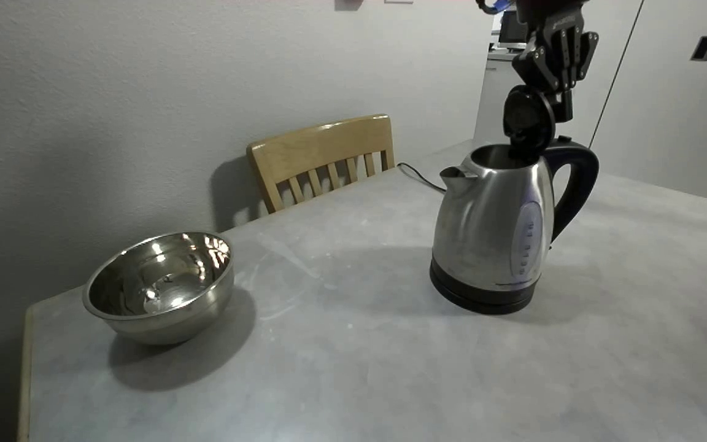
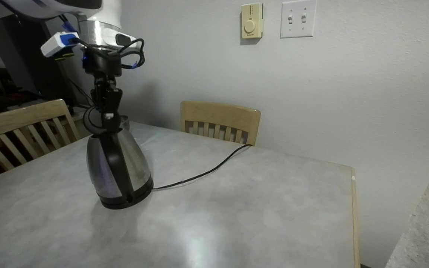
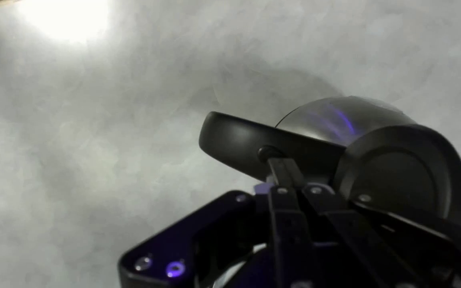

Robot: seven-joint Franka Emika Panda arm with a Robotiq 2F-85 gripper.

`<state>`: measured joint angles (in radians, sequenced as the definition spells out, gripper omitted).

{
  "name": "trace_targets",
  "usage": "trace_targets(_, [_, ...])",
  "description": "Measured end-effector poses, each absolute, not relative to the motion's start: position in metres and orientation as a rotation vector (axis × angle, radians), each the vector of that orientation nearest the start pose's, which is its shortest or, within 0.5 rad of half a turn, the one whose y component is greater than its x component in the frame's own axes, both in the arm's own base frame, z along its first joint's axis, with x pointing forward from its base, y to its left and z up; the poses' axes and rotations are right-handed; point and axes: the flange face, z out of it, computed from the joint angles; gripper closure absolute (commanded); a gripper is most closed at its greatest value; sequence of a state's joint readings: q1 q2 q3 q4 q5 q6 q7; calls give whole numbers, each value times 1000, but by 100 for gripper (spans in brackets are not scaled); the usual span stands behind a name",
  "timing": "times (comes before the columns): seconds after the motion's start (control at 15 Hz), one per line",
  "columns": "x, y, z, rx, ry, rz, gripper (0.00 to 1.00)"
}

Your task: Open the lid of the kettle

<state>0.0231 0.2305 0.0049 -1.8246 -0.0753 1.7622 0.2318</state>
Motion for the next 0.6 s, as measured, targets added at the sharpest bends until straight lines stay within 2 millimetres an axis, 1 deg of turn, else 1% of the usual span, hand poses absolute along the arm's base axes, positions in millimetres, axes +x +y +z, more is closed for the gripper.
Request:
trace_targets(0.4, [569, 4, 442, -3269, 379, 303, 100])
trace_targets(0.6, [560, 3, 456, -3270, 385, 262, 100])
